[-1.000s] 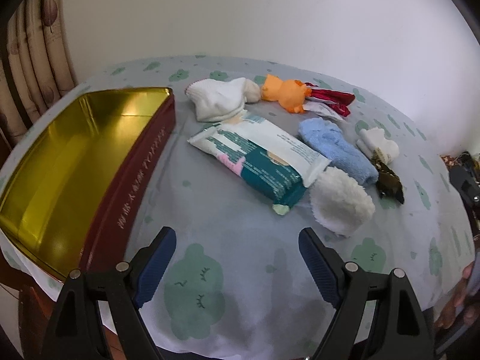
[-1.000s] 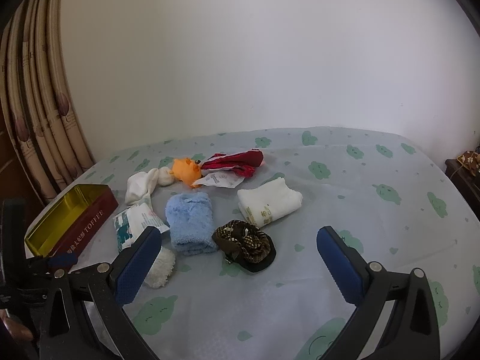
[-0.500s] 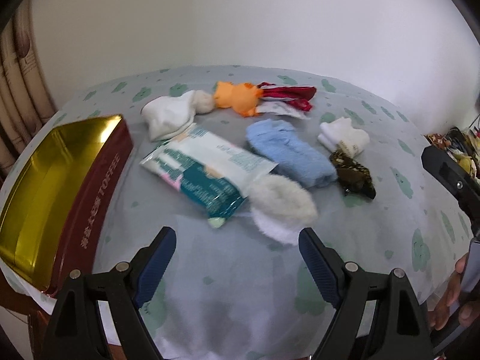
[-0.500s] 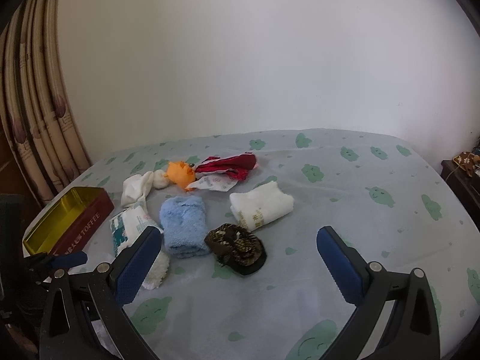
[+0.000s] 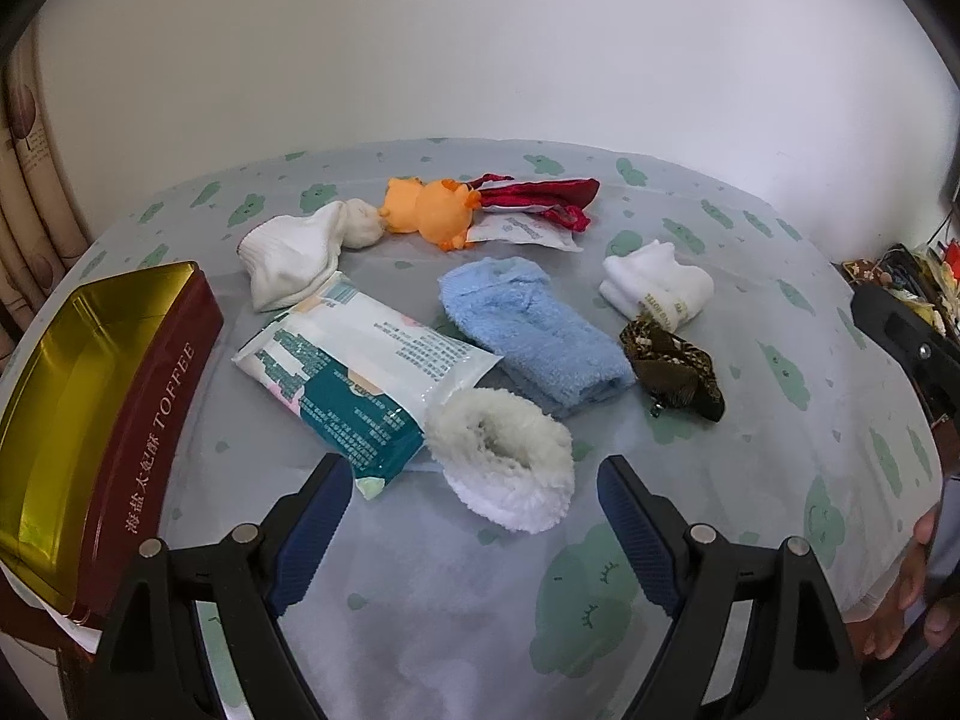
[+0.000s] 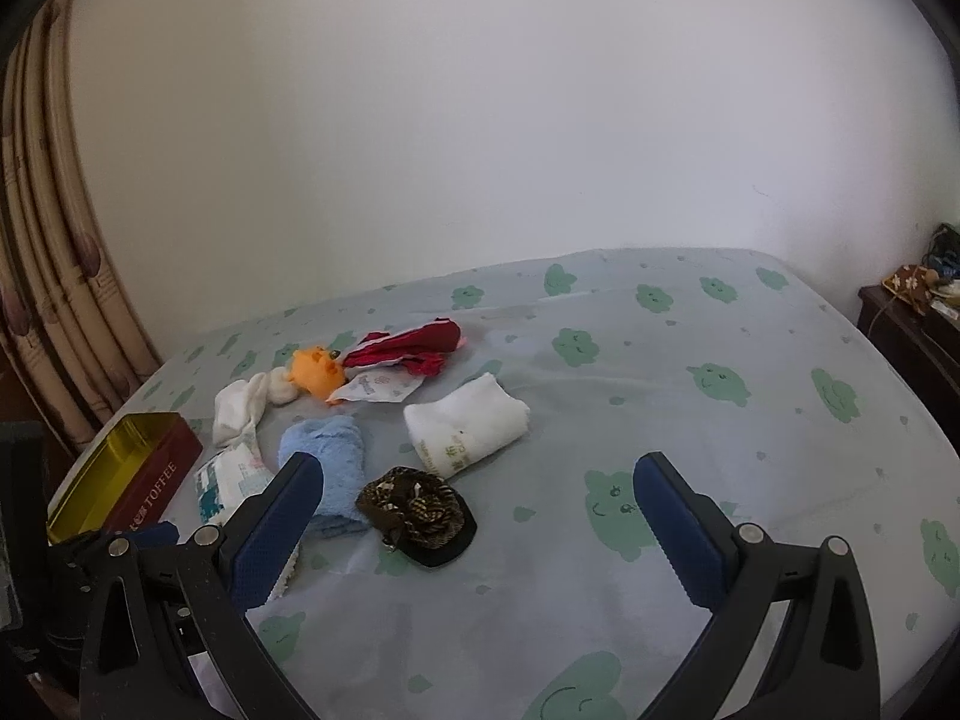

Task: Organize soft objects
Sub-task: 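Move the left tool toward the white fluffy sock, then grasp the white fluffy sock with the left gripper while the right grasps the brown patterned cloth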

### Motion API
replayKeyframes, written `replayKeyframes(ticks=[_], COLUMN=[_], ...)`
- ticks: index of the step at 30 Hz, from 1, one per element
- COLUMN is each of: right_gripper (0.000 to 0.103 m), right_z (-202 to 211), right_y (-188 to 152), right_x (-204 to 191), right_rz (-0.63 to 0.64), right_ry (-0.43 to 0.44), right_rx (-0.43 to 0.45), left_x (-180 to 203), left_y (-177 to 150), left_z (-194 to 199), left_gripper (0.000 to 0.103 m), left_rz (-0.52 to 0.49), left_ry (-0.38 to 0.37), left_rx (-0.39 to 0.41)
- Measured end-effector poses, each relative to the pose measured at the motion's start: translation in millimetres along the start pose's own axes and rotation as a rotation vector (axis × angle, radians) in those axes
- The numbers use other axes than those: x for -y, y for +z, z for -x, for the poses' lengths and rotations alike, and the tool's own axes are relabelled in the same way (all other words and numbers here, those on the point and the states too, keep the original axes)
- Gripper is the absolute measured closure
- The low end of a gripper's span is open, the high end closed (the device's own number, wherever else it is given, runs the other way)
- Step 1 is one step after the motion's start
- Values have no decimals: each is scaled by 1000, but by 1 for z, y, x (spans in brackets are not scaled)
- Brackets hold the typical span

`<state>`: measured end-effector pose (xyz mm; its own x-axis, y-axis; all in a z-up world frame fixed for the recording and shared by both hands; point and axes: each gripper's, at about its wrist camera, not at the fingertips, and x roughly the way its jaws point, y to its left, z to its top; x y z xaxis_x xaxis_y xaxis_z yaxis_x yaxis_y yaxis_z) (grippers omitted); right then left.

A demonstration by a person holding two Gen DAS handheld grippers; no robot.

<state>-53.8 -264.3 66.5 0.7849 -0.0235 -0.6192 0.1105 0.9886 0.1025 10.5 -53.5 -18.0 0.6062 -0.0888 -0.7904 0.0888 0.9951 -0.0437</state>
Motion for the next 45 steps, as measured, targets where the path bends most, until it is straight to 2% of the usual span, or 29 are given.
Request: replayKeyframes(ticks=[22,23,25,26,27,32,40,45], right_gripper=[0,0,0,0,0,0,0,0], right_z=[-12,-12,-13,-14,-14,-17,-20,-22], right_y=[-6,-6,-6,-6,-6,-6,-7,-10], right_x=[9,10,11,11,11,14,14,6], right_rz=[-41,-42,-44,-45,-45,-40,-23,38], right_ry=[7,7,4,3,2,-6,-8,-5], right_rx=[-55,-55,-57,-59,-60,-69,-84,-89], left_x=[5,5,5,5,4,6,16,15], left_y=[6,6,5,5,5,4,8,11], left_z=[-16,-16,-18,-22,-26,-20,8,25], left_gripper=[17,20,41,65,67,71,71,71], left_rz=[-9,-7,-5,-7,-2,-7,-31,-12], left_ry=[-13,-25,-45,-41,-49,-56,-63,-82], left_rx=[-17,-18,-19,-37,-58,-32,21,40])
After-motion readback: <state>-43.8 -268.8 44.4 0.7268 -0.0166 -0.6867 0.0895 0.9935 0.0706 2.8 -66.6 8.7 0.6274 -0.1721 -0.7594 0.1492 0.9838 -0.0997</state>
